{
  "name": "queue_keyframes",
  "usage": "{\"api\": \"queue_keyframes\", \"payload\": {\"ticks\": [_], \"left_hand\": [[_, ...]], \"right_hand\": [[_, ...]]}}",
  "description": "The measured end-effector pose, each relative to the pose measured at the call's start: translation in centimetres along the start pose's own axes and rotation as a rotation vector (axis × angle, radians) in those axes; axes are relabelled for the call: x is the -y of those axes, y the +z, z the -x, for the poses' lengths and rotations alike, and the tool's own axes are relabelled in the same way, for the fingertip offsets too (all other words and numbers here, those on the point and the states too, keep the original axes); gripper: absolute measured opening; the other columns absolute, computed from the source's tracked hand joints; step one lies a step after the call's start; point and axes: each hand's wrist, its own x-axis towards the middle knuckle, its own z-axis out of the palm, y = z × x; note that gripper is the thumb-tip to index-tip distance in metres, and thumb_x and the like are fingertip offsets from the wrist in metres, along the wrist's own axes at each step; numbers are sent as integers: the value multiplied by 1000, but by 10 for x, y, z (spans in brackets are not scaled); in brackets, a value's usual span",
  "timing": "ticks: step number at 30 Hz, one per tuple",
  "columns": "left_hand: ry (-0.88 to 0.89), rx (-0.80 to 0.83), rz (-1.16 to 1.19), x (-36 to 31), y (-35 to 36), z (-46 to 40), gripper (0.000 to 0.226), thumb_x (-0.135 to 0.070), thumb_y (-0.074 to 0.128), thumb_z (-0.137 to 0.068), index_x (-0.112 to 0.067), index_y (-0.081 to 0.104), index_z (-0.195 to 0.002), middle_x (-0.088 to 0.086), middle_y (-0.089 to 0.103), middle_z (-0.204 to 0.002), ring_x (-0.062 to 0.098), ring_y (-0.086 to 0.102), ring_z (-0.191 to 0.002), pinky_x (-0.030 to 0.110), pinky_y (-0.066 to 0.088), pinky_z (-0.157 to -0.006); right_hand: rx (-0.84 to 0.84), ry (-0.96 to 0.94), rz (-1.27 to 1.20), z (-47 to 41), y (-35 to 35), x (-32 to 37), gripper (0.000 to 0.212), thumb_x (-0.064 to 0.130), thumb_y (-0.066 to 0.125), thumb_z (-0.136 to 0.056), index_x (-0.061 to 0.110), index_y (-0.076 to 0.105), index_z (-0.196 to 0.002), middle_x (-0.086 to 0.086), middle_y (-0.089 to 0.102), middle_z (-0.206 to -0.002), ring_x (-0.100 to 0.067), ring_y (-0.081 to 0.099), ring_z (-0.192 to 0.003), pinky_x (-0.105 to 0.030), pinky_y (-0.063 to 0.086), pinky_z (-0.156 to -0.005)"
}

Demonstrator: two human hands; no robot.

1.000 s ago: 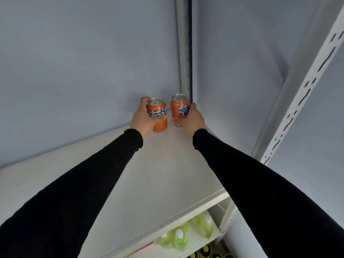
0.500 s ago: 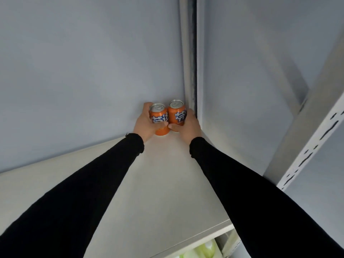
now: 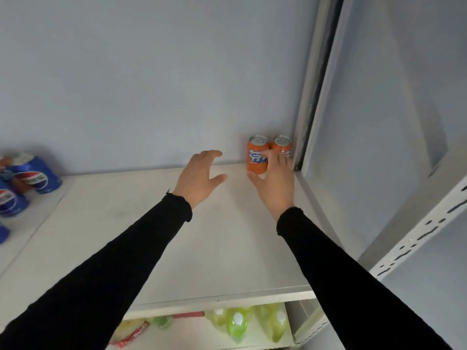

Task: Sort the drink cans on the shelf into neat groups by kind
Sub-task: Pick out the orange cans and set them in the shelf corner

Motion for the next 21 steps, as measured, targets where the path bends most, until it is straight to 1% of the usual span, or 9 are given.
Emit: {"api": "queue_keyframes", "payload": {"ticks": [3, 6, 8, 12, 16, 21], "left_hand": [[-48, -53, -145, 26, -41, 47, 45, -39, 64, -92, -26, 54, -133, -10, 54, -133, 13, 44, -124, 29, 43, -95], [-129, -103, -207, 55, -82, 97, 43, -41, 64, -92, -26, 56, -131, -12, 55, -132, 12, 45, -122, 29, 43, -95], [-171, -123, -235, 74, -108, 133, 44, -42, 64, -91, -26, 56, -132, -10, 56, -133, 14, 46, -122, 30, 43, -97], [-244, -170, -267, 115, -167, 209, 44, -41, 64, -92, -26, 55, -133, -6, 56, -134, 16, 47, -122, 27, 39, -97], [-298, -185, -282, 162, -225, 292, 45, -40, 67, -91, -23, 56, -132, -2, 56, -133, 20, 49, -123, 34, 43, -97], [-358, -197, -285, 222, -289, 383, 45, -39, 69, -90, -25, 57, -130, -4, 57, -132, 19, 48, -123, 36, 44, -97]], "right_hand": [[159, -120, 39, 21, 3, 41, 49, 41, 71, -85, 19, 54, -127, -2, 55, -125, -25, 46, -119, -38, 40, -97], [272, -231, 30, 47, 16, 84, 48, 42, 68, -87, 21, 54, -128, 1, 54, -129, -23, 46, -120, -36, 39, -94], [335, -276, 19, 69, 30, 114, 48, 43, 66, -89, 22, 53, -130, 1, 54, -131, -22, 46, -120, -35, 37, -94], [418, -359, -18, 119, 65, 187, 49, 43, 66, -90, 23, 52, -133, 0, 53, -133, -22, 45, -121, -37, 39, -97], [474, -420, -54, 179, 102, 266, 49, 42, 67, -89, 23, 53, -133, -1, 55, -131, -24, 47, -119, -38, 40, -95], [515, -455, -119, 248, 144, 364, 48, 38, 69, -89, 22, 55, -132, -1, 58, -130, -25, 50, -117, -40, 43, -94]]}}
